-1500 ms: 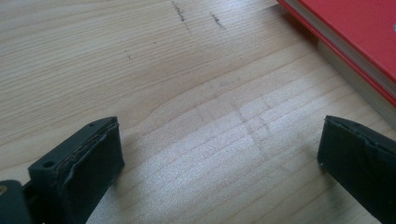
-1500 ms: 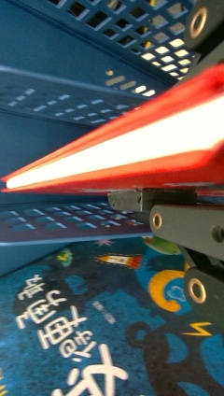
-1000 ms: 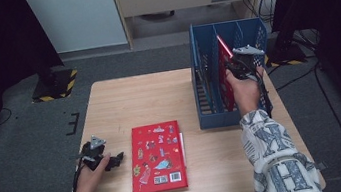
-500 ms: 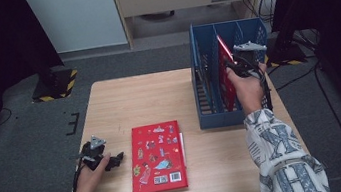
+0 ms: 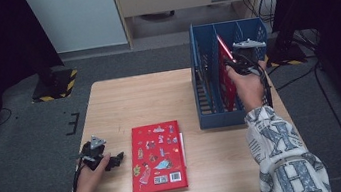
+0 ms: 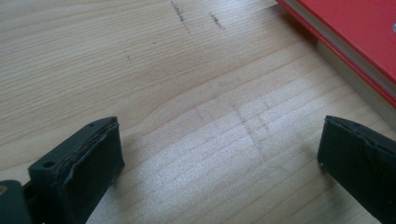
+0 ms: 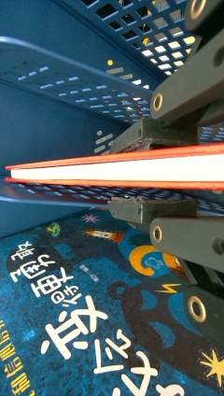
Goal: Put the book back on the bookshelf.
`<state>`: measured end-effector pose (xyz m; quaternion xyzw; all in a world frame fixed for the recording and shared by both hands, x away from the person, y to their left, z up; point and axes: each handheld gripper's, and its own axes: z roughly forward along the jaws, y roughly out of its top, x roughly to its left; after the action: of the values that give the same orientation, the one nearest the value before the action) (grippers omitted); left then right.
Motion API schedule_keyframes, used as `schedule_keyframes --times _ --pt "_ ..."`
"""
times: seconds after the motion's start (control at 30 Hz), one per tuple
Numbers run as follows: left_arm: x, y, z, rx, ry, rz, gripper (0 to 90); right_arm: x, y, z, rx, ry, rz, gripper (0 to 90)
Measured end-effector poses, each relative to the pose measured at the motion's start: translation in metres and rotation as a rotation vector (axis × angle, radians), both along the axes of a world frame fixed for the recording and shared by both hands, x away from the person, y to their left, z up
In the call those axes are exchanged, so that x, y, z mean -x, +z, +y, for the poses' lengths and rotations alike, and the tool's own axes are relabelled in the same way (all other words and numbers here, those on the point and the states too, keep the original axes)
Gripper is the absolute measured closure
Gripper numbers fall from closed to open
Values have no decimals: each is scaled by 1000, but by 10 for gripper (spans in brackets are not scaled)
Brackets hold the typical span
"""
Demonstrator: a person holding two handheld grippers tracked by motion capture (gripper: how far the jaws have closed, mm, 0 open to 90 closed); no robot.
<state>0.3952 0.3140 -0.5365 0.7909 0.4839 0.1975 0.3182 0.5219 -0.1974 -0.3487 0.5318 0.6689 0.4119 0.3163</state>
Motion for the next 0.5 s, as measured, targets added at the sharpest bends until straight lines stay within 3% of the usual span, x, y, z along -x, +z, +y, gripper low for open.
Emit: schedule_keyframes --times 0.4,0.5 --pt "0 0 0 1 -3 -2 0 -5 -2 3 -4 25 34 614" --pt "0 0 0 1 -4 -1 0 -6 -3 2 -6 32 35 635"
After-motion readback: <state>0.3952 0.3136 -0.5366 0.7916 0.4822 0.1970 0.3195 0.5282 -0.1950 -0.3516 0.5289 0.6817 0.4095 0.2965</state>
